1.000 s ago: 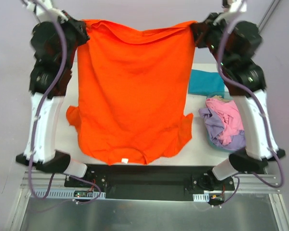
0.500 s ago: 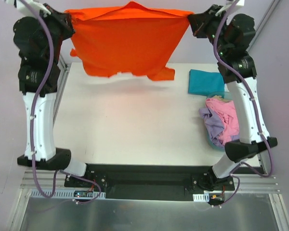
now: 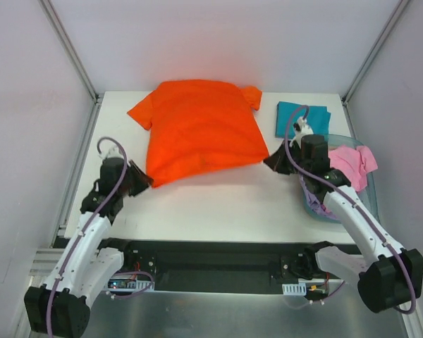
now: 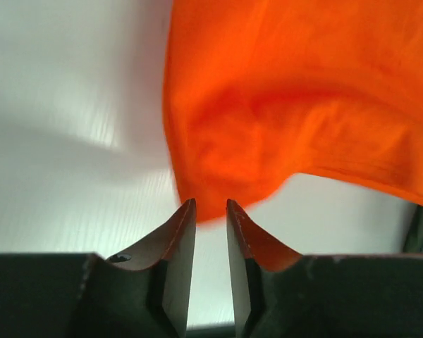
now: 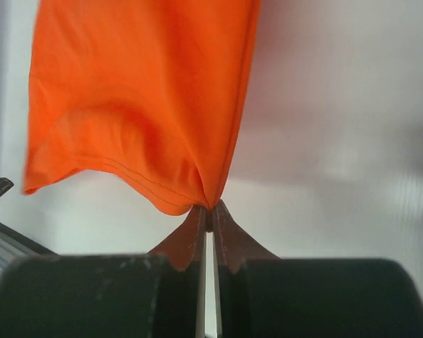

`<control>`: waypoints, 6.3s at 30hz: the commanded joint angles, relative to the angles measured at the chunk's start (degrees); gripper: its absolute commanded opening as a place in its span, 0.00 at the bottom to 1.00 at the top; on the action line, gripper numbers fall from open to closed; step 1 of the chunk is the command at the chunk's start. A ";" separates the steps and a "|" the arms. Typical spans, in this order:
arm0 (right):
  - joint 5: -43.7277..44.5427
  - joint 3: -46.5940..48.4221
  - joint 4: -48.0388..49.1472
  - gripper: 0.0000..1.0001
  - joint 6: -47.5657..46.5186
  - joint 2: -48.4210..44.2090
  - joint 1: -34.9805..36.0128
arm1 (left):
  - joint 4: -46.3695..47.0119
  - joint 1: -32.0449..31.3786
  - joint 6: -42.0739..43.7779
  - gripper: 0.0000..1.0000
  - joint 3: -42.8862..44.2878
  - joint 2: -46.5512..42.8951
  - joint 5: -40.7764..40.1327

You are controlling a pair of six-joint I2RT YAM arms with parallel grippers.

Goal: Fold and stack the t-shirts
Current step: Flatten out the tshirt, then grap the side of the flattened tshirt closest away from the robot with both arms

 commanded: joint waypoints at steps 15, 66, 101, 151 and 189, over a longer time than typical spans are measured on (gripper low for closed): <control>15.06 -0.06 -28.83 0.97 -1.21 -10.81 4.56 | -8.92 -0.34 -7.79 0.99 -4.90 -12.18 16.09; 7.14 70.19 -37.70 0.97 -18.79 62.69 3.25 | 4.53 -26.45 -3.67 0.99 11.54 23.95 12.06; 7.86 33.42 -29.78 0.97 -8.60 54.14 3.34 | -5.31 7.22 -2.43 0.99 27.71 61.55 8.35; 3.81 8.47 -10.19 0.97 -5.35 23.12 2.37 | -31.50 9.24 -9.72 0.96 -3.11 5.42 9.92; 12.33 4.60 -23.97 0.97 -2.27 17.67 3.17 | -22.02 5.46 -13.50 0.00 -10.16 19.30 2.11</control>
